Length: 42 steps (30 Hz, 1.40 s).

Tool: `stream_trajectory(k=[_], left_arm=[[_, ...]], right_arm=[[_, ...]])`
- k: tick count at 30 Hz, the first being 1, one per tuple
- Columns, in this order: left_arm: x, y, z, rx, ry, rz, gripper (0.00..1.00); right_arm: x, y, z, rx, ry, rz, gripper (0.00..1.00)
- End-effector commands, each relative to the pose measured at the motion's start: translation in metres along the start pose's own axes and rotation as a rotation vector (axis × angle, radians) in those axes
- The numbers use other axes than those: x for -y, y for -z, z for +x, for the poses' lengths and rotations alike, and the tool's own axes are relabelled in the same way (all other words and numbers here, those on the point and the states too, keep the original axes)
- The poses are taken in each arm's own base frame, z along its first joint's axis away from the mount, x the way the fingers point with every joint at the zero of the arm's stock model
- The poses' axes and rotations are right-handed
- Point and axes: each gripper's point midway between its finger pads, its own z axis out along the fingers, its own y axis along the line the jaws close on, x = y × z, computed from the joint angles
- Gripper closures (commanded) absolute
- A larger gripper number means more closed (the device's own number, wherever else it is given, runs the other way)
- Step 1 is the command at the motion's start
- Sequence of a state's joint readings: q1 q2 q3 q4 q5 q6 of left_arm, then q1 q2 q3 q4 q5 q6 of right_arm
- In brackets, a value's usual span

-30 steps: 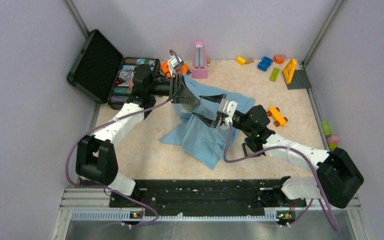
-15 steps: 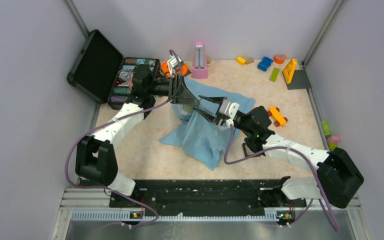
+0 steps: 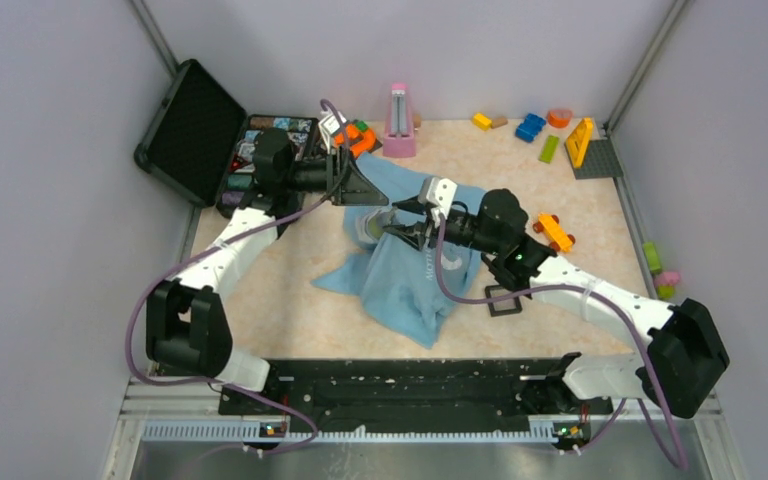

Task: Remove the brooch from the garment

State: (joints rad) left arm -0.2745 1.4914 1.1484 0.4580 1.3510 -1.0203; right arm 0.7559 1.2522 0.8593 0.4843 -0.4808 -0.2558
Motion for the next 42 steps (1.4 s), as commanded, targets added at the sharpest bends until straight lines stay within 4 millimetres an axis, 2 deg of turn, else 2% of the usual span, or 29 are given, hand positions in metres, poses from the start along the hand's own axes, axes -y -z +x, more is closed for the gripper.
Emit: stream_trajectory(k=[1, 4, 9, 16, 20, 24, 33, 40, 41, 42], left_arm=[[-0.017, 0.011, -0.004, 0.056, -0.147, -0.207, 0.11], [-0.036, 0.016, 0.007, 0.032, -0.104, -0.415, 0.22], [-0.045, 0.007, 0.026, 0.035, -0.058, -0.511, 0.35], [-0.039, -0.007, 0.042, 0.012, -0.017, -0.497, 0.4], [-0.044, -0.011, 0.046, -0.003, 0.014, -0.514, 0.45], [-0.05, -0.014, 0.049, -0.015, 0.028, -0.523, 0.59], [-0.054, -0.026, 0.048, -0.049, 0.039, -0.506, 0.63], [-0.053, -0.028, 0.048, -0.059, 0.039, -0.504, 0.81], [-0.053, -0.029, 0.049, -0.062, 0.041, -0.497, 0.87], [-0.052, -0.029, 0.05, -0.066, 0.04, -0.487, 0.98]], right_arm=[[-0.007, 0.007, 0.0, -0.127, -0.135, -0.016, 0.77], [-0.014, 0.012, 0.015, -0.225, -0.186, -0.035, 0.79], [-0.016, 0.022, 0.028, -0.279, -0.199, -0.015, 0.8], [-0.01, 0.024, 0.038, -0.328, -0.194, 0.019, 0.81], [-0.011, 0.023, 0.035, -0.312, -0.186, 0.015, 0.82], [-0.014, 0.022, 0.036, -0.316, -0.178, 0.002, 0.82], [-0.015, 0.02, 0.037, -0.326, -0.17, 0.005, 0.82], [-0.015, 0.019, 0.035, -0.323, -0.165, 0.006, 0.81], [-0.015, 0.019, 0.036, -0.324, -0.165, 0.007, 0.79], [-0.015, 0.019, 0.036, -0.326, -0.168, 0.01, 0.7]])
